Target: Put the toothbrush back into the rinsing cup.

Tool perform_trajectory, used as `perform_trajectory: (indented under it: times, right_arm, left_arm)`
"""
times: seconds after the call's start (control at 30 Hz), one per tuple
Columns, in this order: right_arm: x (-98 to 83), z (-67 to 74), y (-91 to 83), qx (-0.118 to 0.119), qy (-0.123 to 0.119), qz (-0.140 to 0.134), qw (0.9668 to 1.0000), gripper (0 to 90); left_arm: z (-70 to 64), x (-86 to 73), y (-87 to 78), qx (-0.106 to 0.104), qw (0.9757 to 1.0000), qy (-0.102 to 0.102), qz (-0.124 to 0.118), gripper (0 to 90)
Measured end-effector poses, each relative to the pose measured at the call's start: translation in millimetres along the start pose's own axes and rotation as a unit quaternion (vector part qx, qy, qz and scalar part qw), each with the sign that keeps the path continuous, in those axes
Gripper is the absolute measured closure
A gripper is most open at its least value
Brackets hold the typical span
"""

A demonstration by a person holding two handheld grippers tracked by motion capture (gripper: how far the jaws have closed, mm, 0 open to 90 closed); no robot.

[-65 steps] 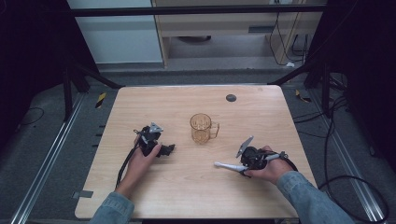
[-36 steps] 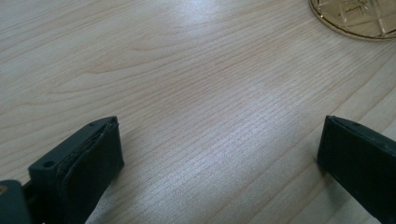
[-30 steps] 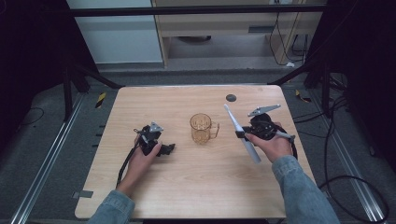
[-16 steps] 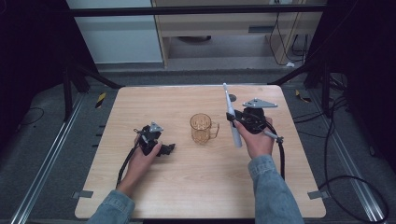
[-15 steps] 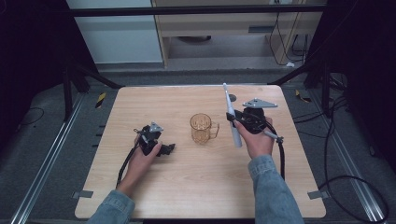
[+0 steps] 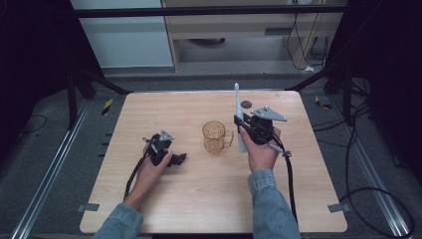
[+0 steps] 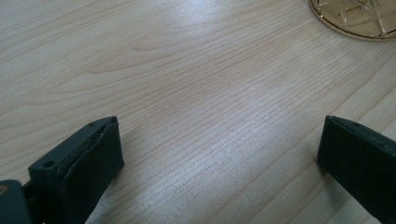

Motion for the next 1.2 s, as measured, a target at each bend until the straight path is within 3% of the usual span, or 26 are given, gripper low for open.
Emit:
perform_trajectory:
  times: [0.13,0.17,0.37,0.57,1.2]
  right_arm:
    - [8.1,-0.8,-1.3,-0.004,-0.007,-0.007,0.9999,67.1]
    - [13.3,-3.2,-3.9,-0.009,-0.004,-0.020,0.9998,67.1]
    - [25.3,-4.8,-0.6,-0.010,0.001,-0.033,0.9994,67.1]
    - [37.0,2.5,11.2,-0.003,-0.017,-0.037,0.9992,67.1]
    - [68.4,20.6,31.5,0.015,-0.025,-0.074,0.9968,67.1]
  left_arm:
    - [0.5,0.7,0.5,0.003,1.0000,-0.001,0.000,0.0]
    - [0.4,1.2,1.0,0.004,1.0000,-0.004,0.000,0.0]
    - [-0.2,1.3,1.3,0.005,1.0000,-0.009,-0.002,0.0]
    - [-0.3,1.3,1.3,0.005,1.0000,-0.009,-0.002,0.0]
    - [0.0,1.4,1.3,0.005,1.0000,-0.007,-0.002,0.0]
Point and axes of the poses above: each handheld gripper's, and its own axes: y roughly forward along the jaws, x roughly out of its top, z roughly to its left, the point moved 2 cm from there along y, roughly forward along the jaws, and after that the axes turned 5 degrees about z, right-handed, at the moved point
